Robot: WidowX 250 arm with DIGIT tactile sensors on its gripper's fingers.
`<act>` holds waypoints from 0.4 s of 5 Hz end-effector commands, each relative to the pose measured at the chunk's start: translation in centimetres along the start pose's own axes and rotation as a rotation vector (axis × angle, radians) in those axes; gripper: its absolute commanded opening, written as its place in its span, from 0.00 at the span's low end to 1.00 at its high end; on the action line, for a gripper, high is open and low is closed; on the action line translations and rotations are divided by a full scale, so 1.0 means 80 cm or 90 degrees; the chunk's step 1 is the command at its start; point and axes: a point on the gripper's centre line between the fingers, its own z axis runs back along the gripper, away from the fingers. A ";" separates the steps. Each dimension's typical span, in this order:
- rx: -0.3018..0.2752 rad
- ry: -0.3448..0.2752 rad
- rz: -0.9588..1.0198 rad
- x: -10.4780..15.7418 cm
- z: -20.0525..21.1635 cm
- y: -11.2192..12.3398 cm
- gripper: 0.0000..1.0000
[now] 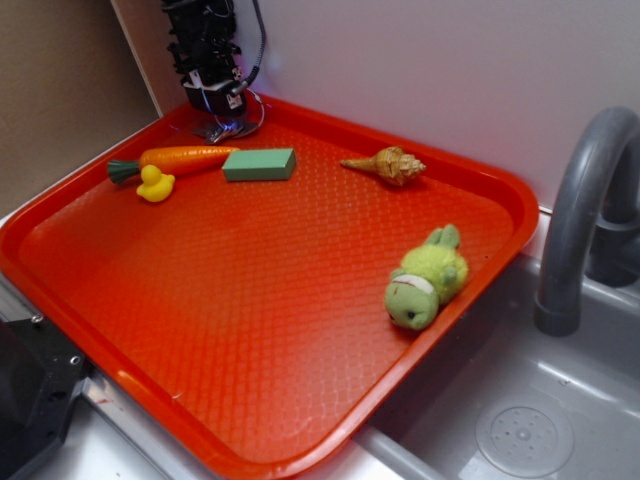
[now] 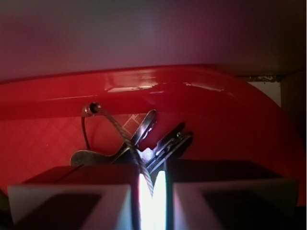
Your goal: Grab the silver keys.
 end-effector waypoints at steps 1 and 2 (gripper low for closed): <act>0.040 -0.042 0.007 -0.021 0.104 -0.048 0.00; 0.047 -0.079 0.017 -0.041 0.162 -0.082 0.00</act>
